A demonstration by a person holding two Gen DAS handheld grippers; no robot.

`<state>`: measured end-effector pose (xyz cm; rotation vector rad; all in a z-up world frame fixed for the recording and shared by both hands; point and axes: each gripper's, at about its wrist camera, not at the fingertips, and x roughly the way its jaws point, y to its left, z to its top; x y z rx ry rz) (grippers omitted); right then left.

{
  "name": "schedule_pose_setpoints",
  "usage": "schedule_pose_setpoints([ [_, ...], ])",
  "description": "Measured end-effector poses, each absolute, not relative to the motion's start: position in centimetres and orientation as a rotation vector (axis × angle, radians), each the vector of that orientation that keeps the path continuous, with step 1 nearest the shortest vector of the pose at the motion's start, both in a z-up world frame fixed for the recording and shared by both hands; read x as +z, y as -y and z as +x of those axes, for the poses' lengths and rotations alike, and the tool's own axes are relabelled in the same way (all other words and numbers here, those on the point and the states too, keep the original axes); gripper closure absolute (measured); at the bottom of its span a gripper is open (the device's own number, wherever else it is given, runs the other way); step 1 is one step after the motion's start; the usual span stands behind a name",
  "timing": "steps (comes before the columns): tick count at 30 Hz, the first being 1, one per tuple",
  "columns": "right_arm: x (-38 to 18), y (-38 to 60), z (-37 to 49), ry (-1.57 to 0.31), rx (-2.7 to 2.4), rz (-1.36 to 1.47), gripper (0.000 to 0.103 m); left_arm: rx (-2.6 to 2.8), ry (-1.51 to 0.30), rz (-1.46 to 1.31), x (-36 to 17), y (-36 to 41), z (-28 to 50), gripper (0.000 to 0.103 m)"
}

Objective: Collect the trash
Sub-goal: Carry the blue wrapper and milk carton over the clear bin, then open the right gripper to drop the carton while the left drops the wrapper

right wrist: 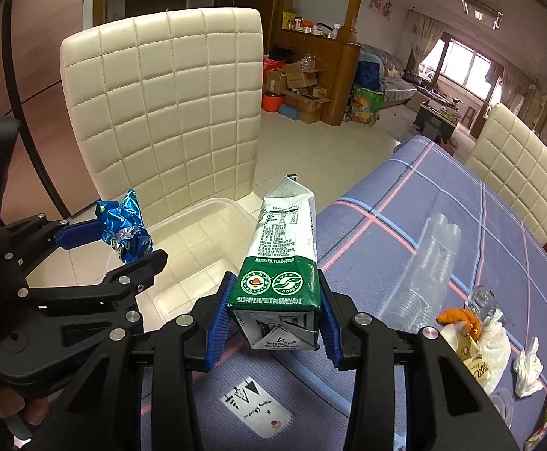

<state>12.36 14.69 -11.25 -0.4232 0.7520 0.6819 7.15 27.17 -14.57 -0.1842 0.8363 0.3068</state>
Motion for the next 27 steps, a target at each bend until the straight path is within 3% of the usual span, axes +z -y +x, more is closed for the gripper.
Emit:
schedule_pose_setpoints([
  [25, -11.5, -18.1, 12.9, -0.743, 0.728, -0.433, 0.063, 0.328, -0.872, -0.236, -16.1, -30.2, 7.5, 0.040],
  [27, -11.7, -18.2, 13.2, -0.760, 0.718, -0.444, 0.056, 0.330, -0.874, -0.239, -16.3, -30.3, 7.6, 0.040],
])
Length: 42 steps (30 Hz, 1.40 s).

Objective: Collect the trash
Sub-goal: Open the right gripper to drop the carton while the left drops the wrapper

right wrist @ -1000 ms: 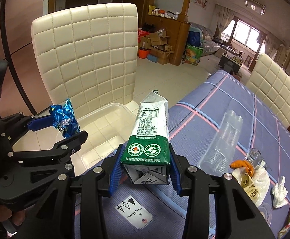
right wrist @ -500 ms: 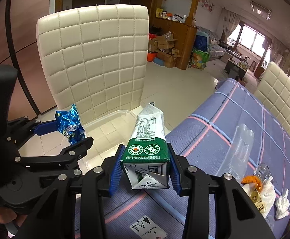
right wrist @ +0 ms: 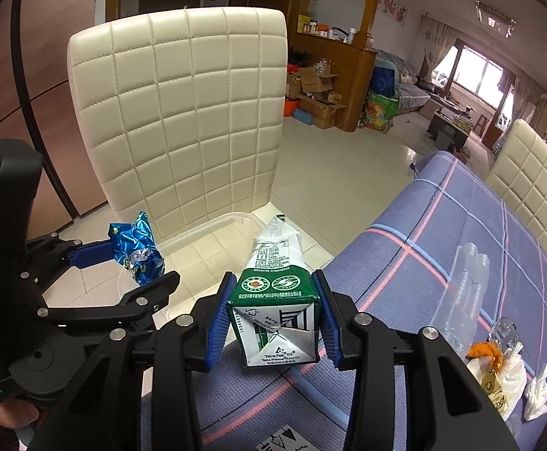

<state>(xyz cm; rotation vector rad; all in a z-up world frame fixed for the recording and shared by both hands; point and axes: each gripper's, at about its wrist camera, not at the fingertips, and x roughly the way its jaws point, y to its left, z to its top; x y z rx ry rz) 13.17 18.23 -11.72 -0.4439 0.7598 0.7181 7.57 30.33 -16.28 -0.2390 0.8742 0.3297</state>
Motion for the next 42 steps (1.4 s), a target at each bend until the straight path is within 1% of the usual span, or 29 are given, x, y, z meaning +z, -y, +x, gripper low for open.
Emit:
schedule_pose_setpoints([
  [1, -11.8, -18.2, 13.2, -0.759, 0.711, -0.448, 0.047, 0.330, -0.875, -0.240, -16.3, -30.4, 7.6, 0.040],
  [4, -11.7, -17.7, 13.1, -0.727, 0.687, -0.451, 0.039, 0.329, -0.881, -0.245, -16.6, -30.5, 7.8, 0.040],
  [28, -11.8, -15.6, 13.8, -0.753, 0.613, -0.411, 0.039, 0.314, -0.885, -0.244, -16.6, -29.9, 8.1, 0.039],
  [34, -12.0, -14.7, 14.2, -0.766, 0.600, -0.390, 0.039, 0.307, -0.884, -0.251, -16.5, -29.6, 8.2, 0.034],
  [36, -12.0, -14.6, 14.3, -0.768, 0.600, -0.385, 0.039, 0.306, -0.885, -0.256, -16.6, -29.7, 8.3, 0.030],
  [38, -12.0, -14.5, 14.3, -0.768, 0.598, -0.382, 0.039, 0.307, -0.888, -0.265, -16.6, -29.8, 8.3, 0.020],
  [41, -12.0, -14.4, 14.3, -0.769, 0.594, -0.379, 0.039, 0.307, -0.887, -0.278, -16.7, -29.9, 8.3, 0.011],
  [42, -12.0, -14.4, 14.3, -0.771, 0.593, -0.376, 0.039, 0.309, -0.888, -0.279, -16.7, -29.9, 8.3, 0.010],
])
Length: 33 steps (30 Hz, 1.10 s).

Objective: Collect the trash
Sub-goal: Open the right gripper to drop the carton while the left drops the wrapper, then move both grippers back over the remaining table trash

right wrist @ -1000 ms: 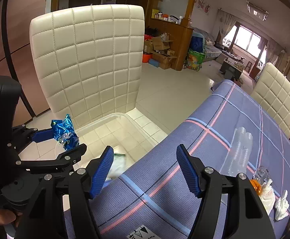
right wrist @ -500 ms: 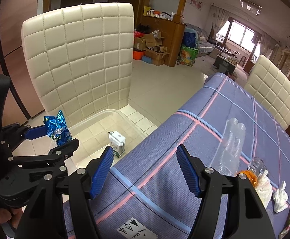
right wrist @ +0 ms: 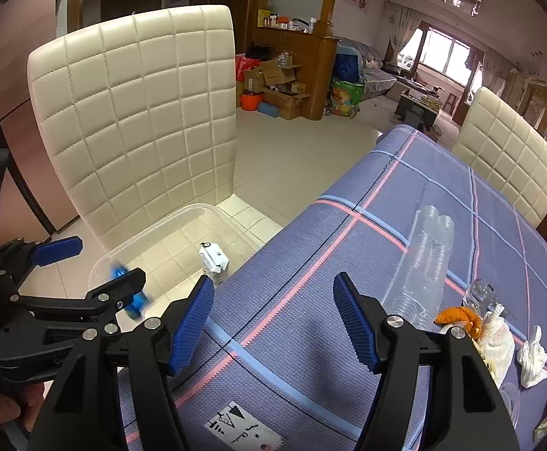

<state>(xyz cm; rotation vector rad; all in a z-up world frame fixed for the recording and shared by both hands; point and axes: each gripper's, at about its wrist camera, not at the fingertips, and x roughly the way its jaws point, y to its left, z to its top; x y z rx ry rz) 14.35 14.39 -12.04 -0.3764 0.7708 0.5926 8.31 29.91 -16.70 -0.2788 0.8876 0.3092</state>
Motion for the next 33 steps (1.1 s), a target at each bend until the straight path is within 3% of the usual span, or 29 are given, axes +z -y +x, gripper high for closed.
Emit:
schedule_pose_setpoints([
  [5, -12.2, -14.2, 14.3, -0.780, 0.590, -0.372, 0.038, 0.320, -0.895, -0.294, -16.9, -30.0, 8.3, 0.006],
  [23, -11.1, -12.3, 12.8, -0.762, 0.566, -0.355, 0.038, 0.302, -0.857, -0.270, -14.7, -28.5, 6.8, 0.005],
  [33, -10.2, -5.5, 12.4, -0.738, 0.443, -0.299, 0.038, 0.225, -0.837, -0.207, -12.6, -23.9, 6.6, 0.004],
])
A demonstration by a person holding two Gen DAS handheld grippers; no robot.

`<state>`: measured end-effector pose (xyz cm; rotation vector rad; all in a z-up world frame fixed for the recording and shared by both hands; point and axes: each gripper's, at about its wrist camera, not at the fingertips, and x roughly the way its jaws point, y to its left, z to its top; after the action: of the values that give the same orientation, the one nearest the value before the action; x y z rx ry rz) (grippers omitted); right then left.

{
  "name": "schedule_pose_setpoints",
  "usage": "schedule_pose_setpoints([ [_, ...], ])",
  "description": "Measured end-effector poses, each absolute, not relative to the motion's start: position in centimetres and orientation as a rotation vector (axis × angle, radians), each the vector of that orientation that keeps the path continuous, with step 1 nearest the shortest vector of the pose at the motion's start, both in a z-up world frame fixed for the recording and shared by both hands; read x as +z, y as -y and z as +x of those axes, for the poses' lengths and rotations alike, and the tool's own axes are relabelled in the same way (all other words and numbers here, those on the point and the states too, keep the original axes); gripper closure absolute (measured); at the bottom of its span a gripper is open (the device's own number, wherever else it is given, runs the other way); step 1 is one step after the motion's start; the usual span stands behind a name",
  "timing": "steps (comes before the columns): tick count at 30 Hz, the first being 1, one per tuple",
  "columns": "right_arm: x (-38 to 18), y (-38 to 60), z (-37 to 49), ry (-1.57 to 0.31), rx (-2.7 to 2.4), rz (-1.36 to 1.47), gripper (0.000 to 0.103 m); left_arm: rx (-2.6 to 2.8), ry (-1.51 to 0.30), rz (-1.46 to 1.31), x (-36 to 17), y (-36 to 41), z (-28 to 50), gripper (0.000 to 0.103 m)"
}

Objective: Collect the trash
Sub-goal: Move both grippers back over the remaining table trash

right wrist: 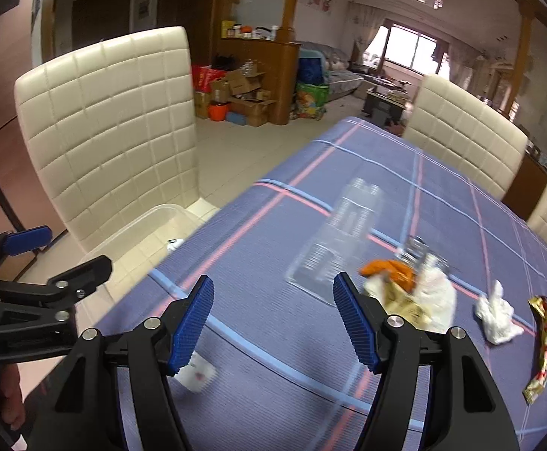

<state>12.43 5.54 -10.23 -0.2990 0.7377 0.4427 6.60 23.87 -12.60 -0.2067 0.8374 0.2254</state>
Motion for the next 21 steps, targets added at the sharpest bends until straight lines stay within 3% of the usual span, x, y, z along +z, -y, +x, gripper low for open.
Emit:
schedule_pose_setpoints([
  [21, -12.1, 13.8, 14.9, -0.835, 0.172, -0.099, 0.038, -0.070, -0.897, -0.112, -12.4, -6.2, 13.2, 0.004],
])
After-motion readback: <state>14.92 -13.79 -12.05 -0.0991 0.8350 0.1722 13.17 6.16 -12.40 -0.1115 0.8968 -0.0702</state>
